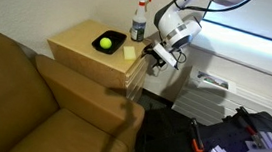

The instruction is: Pull the pull out table out then place the sponge on it

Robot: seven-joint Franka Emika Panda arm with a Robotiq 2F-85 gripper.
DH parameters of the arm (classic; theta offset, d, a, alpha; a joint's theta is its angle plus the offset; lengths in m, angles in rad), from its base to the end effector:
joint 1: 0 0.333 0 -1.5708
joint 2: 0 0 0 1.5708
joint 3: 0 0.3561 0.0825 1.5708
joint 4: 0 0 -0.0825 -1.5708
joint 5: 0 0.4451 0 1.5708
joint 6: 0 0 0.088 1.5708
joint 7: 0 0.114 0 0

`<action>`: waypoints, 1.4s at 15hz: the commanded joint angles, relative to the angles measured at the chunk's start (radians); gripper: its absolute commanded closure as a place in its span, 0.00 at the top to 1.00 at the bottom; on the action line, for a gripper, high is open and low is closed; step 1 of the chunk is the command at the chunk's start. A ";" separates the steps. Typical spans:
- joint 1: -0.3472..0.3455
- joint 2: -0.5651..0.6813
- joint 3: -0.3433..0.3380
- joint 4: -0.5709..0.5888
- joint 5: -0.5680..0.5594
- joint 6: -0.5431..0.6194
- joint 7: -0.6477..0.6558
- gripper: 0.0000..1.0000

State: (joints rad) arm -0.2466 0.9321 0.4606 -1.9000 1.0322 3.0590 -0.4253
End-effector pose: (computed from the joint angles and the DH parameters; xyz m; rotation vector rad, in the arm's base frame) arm 0.6397 0.0784 0.0084 -2.4995 0.7909 -0.2227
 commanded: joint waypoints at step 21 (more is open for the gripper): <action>0.185 0.124 -0.164 0.117 -0.168 0.030 0.032 1.00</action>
State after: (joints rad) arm -0.1612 1.0196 0.3976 -1.8079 0.9108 3.0424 -0.4314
